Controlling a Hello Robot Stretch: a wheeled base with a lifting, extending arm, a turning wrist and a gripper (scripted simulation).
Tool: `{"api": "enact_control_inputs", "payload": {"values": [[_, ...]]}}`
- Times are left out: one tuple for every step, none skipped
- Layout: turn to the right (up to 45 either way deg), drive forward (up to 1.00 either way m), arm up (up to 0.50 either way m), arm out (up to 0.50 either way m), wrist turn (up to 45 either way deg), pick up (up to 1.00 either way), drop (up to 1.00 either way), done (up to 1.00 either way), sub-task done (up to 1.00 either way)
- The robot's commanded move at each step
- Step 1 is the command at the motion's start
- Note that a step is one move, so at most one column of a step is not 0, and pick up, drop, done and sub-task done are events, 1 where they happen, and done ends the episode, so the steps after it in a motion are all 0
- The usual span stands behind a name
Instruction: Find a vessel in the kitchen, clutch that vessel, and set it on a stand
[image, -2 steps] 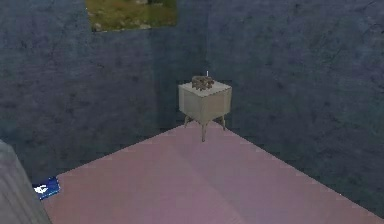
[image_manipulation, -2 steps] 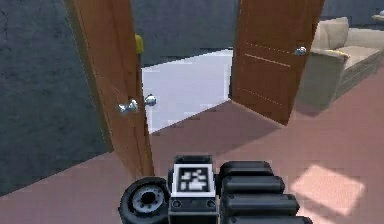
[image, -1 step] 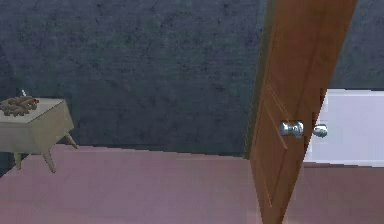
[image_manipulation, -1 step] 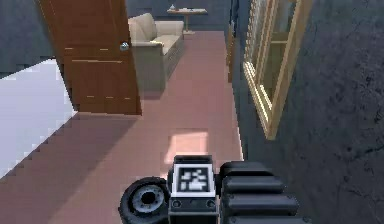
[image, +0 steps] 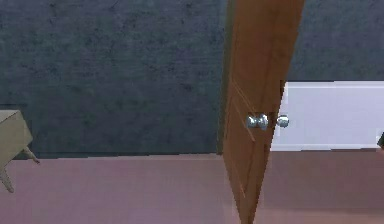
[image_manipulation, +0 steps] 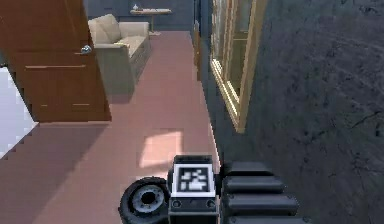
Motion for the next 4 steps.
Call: {"api": "enact_control_inputs", "payload": {"values": [[0.0, 0.25, 0.0, 0.0, 0.0, 0.0, 0.0, 0.0, 0.0], [-45.0, 0.0, 0.0, 0.0, 0.0, 0.0, 0.0, 0.0, 0.0], [-12.0, 0.0, 0.0, 0.0, 0.0, 0.0, 0.0, 0.0, 0.0], [0.0, 1.0, 0.0, 0.0, 0.0, 0.0, 0.0, 0.0, 0.0]]}}
